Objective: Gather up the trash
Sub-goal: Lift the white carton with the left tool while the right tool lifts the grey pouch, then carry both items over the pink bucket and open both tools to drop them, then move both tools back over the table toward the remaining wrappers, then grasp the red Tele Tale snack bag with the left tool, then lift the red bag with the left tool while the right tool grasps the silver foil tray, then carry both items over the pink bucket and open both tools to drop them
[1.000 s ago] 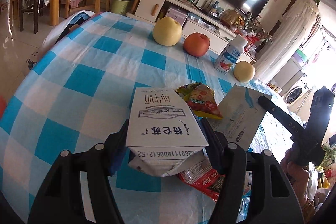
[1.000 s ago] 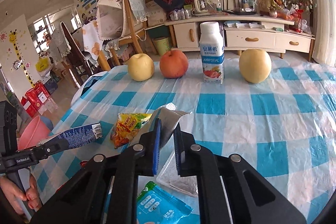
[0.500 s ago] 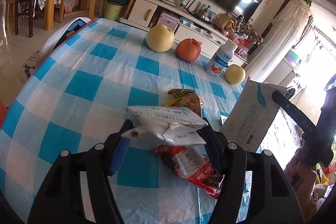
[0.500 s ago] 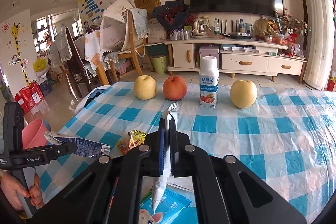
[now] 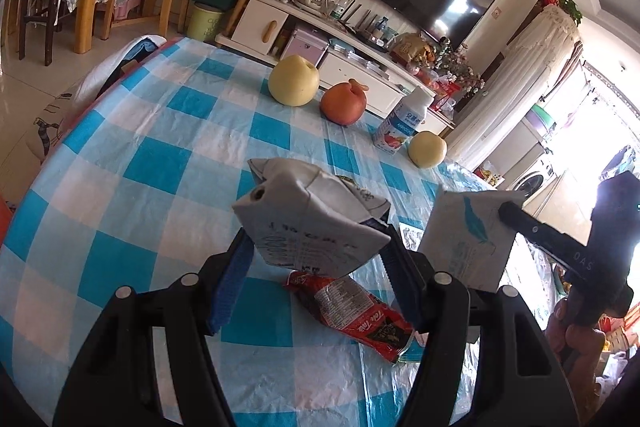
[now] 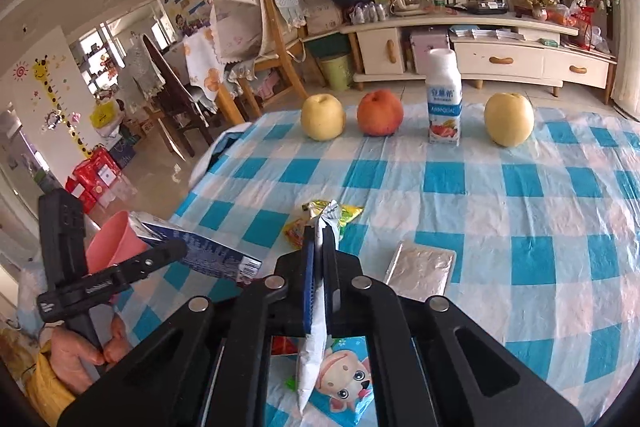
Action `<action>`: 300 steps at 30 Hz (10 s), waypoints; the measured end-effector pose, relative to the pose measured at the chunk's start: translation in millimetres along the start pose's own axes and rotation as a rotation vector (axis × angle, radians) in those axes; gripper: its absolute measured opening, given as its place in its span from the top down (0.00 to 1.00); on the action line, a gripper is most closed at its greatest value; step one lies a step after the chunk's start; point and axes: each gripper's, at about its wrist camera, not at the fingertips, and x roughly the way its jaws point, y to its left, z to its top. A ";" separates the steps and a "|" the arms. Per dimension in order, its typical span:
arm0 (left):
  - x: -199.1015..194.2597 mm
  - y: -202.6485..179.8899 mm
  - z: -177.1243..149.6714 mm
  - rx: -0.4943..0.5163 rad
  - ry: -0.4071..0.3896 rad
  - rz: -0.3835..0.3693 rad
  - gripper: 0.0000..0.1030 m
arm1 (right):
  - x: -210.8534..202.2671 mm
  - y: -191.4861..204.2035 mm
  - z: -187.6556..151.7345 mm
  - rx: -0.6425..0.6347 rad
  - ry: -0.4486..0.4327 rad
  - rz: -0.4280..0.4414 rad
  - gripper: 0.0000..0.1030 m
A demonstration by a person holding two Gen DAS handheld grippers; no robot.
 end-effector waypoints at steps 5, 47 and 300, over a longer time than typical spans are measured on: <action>-1.4 3.4 -0.2 -0.012 0.003 -0.006 0.36 | 31.9 -8.7 -29.2 0.098 0.079 0.061 0.88; -21.0 29.8 3.4 -0.064 -0.035 -0.012 0.36 | 30.7 85.4 -75.7 -0.153 0.048 -0.112 0.87; -80.2 44.7 -12.5 -0.058 -0.270 0.212 0.71 | 30.5 171.6 -50.9 -0.322 -0.034 0.070 0.35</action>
